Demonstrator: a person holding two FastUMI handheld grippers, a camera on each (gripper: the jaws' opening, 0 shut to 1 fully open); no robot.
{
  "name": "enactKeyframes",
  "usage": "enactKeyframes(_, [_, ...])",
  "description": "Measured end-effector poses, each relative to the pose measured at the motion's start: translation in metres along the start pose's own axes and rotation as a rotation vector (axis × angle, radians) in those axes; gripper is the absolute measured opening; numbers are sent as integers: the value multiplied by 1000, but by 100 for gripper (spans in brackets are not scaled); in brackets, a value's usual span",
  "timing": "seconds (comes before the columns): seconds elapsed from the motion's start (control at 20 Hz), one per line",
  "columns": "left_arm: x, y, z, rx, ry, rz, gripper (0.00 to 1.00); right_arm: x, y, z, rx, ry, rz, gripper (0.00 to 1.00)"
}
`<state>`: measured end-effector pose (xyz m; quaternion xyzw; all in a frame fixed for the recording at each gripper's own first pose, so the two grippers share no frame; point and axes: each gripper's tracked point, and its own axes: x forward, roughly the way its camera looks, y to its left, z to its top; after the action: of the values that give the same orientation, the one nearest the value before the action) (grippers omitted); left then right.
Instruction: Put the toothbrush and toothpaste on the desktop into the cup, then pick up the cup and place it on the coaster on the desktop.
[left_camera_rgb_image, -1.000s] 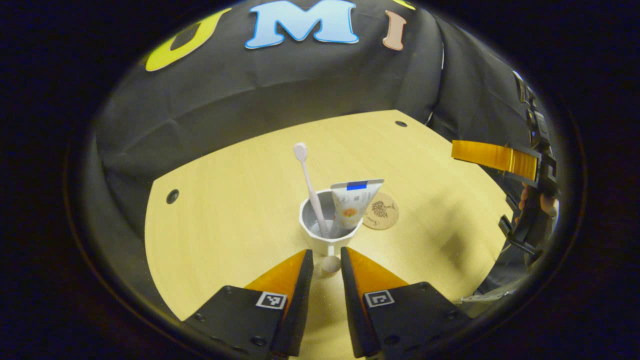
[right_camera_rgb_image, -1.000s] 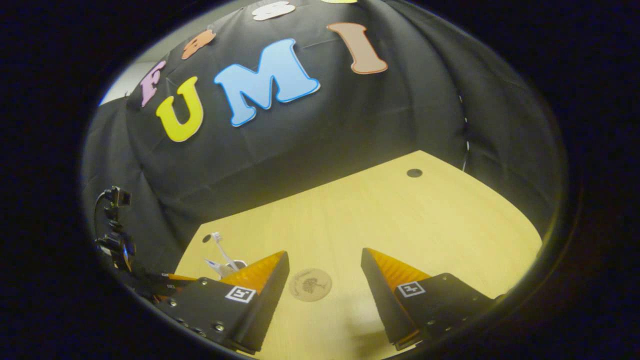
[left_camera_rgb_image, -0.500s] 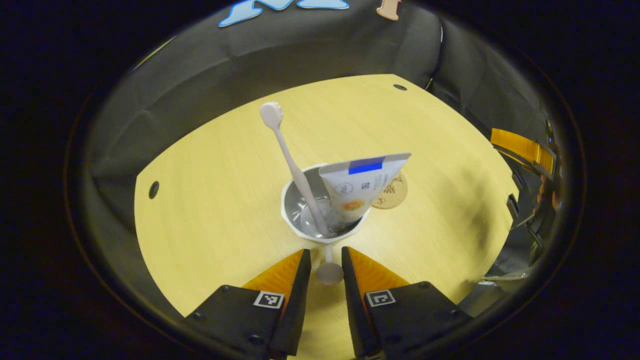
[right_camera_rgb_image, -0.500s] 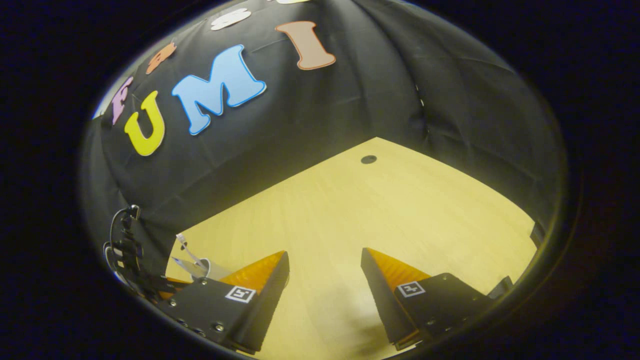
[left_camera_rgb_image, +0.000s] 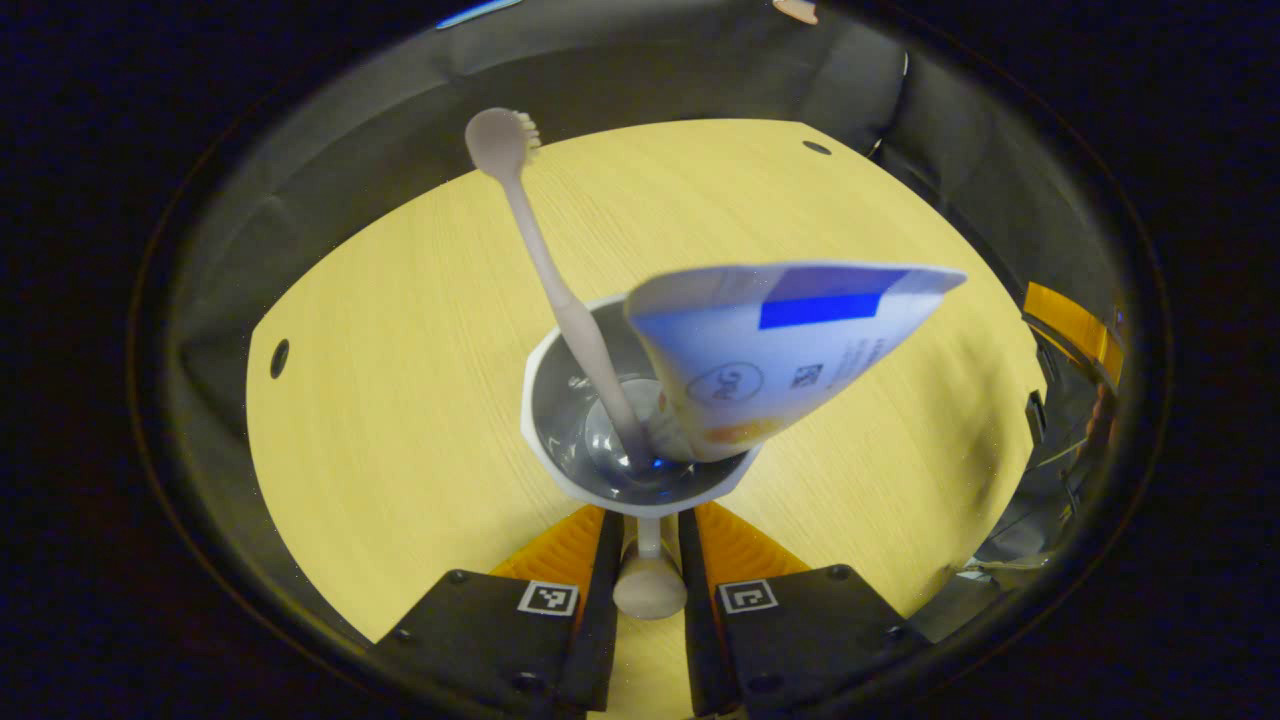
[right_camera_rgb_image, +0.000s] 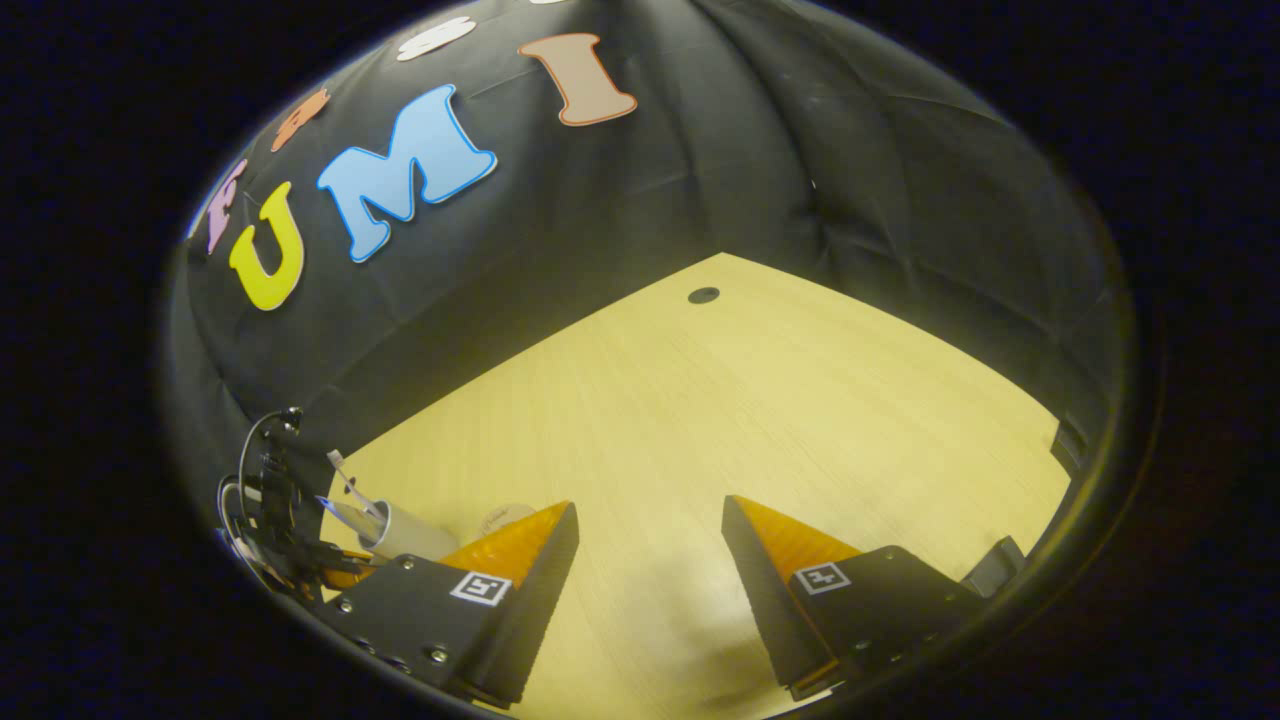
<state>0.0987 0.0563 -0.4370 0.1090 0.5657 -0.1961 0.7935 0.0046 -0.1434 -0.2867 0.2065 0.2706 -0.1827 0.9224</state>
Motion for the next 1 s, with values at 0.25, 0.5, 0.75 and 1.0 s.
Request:
enactKeyframes(0.25, [-3,2,5,-40,-32,-2,34,-1,-4,-3,7,15,3,87])
enactKeyframes(0.5, [-7,-10,11,-19,-60,-9,33,-6,-9,2,7,6,10,87])
enactKeyframes(0.75, [-2,-44,32,57,-80,-19,33,-12,-15,8,16,-4,9,87])
enactKeyframes(1.0, [7,-70,48,90,-76,-43,33,-21,-32,12,35,-13,-12,87])
